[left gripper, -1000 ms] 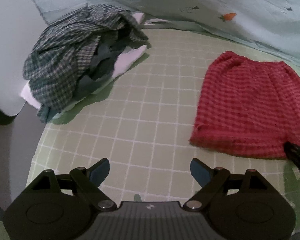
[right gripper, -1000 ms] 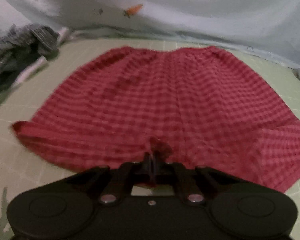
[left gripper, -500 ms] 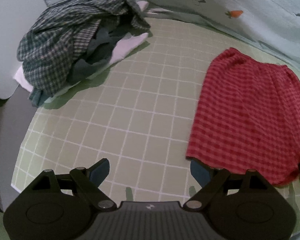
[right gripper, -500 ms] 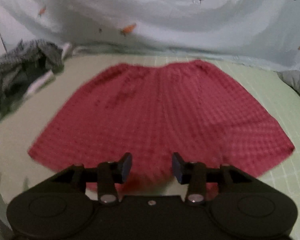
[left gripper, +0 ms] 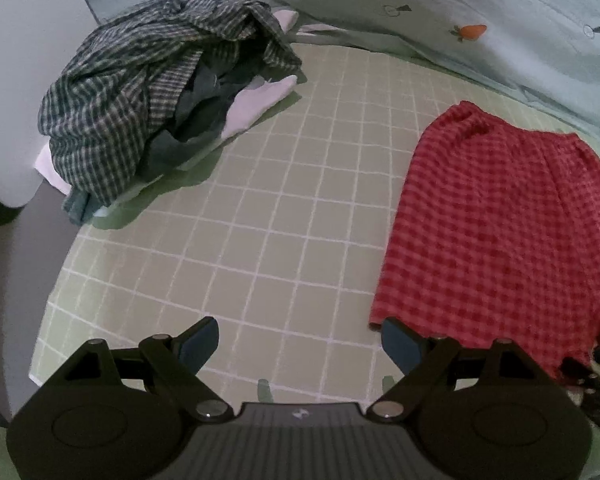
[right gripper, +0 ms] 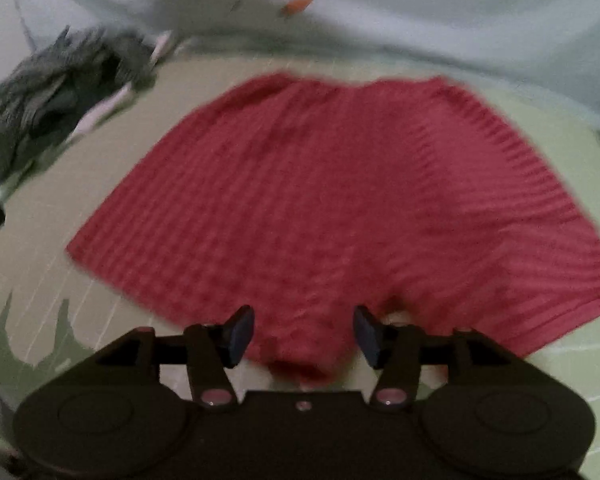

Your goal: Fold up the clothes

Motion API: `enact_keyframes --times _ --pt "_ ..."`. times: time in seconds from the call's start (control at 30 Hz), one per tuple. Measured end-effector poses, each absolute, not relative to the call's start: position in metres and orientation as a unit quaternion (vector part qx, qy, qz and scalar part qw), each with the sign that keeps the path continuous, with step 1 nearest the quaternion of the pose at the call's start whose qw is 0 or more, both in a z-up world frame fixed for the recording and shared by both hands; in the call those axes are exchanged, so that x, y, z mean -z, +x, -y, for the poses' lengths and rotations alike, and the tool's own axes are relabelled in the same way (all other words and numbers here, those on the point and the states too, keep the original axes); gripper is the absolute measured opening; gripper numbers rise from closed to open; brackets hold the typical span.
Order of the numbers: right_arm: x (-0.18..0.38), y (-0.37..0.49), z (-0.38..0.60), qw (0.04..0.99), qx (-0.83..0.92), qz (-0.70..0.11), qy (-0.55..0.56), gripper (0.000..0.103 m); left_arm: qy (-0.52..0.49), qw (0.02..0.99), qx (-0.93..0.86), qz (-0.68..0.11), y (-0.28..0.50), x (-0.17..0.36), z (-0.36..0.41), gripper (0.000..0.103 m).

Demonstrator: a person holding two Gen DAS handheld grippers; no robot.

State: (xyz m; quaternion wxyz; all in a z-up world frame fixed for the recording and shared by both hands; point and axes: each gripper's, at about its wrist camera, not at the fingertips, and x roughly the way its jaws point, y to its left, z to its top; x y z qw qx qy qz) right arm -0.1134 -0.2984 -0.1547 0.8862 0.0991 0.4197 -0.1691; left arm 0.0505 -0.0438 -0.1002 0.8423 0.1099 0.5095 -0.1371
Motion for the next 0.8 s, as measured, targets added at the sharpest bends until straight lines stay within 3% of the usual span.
enact_keyframes --times 0.07,0.17,0.2,0.33,0.43,0.53,0.63,0.7,0.77,0.8 --pt "0.145 -0.126 0.312 0.890 0.200 -0.395 0.106 0.081 0.108 0.842 0.142 -0.509 0.047 0.098 0.055 0.089" --pt "0.137 -0.147 0.341 0.885 0.250 -0.368 0.136 0.091 0.110 0.843 0.154 -0.503 0.038 0.094 0.077 0.089" --pt "0.136 -0.155 0.353 0.881 0.265 -0.363 0.150 0.099 0.111 0.844 0.158 -0.500 0.034 0.092 0.085 0.089" --pt "0.146 -0.188 0.408 0.852 0.325 -0.354 0.208 0.102 0.090 0.851 0.184 -0.483 0.015 0.081 0.114 0.089" --pt "0.157 -0.206 0.441 0.845 0.321 -0.359 0.233 0.103 0.073 0.858 0.204 -0.465 -0.003 0.070 0.135 0.097" --pt "0.163 -0.213 0.464 0.845 0.315 -0.365 0.233 0.103 0.083 0.870 0.207 -0.439 -0.025 0.060 0.156 0.097" --pt "0.164 -0.214 0.485 0.856 0.293 -0.354 0.236 0.094 0.100 0.878 0.203 -0.423 -0.047 0.054 0.174 0.098" --pt "0.166 -0.212 0.497 0.862 0.275 -0.352 0.241 0.069 0.110 0.878 0.193 -0.425 -0.058 0.054 0.182 0.098" --pt "0.169 -0.210 0.504 0.866 0.258 -0.355 0.239 0.051 0.115 0.878 0.182 -0.428 -0.067 0.054 0.187 0.098" --pt "0.172 -0.207 0.508 0.866 0.251 -0.359 0.238 0.047 0.116 0.877 0.178 -0.430 -0.071 0.054 0.189 0.098"
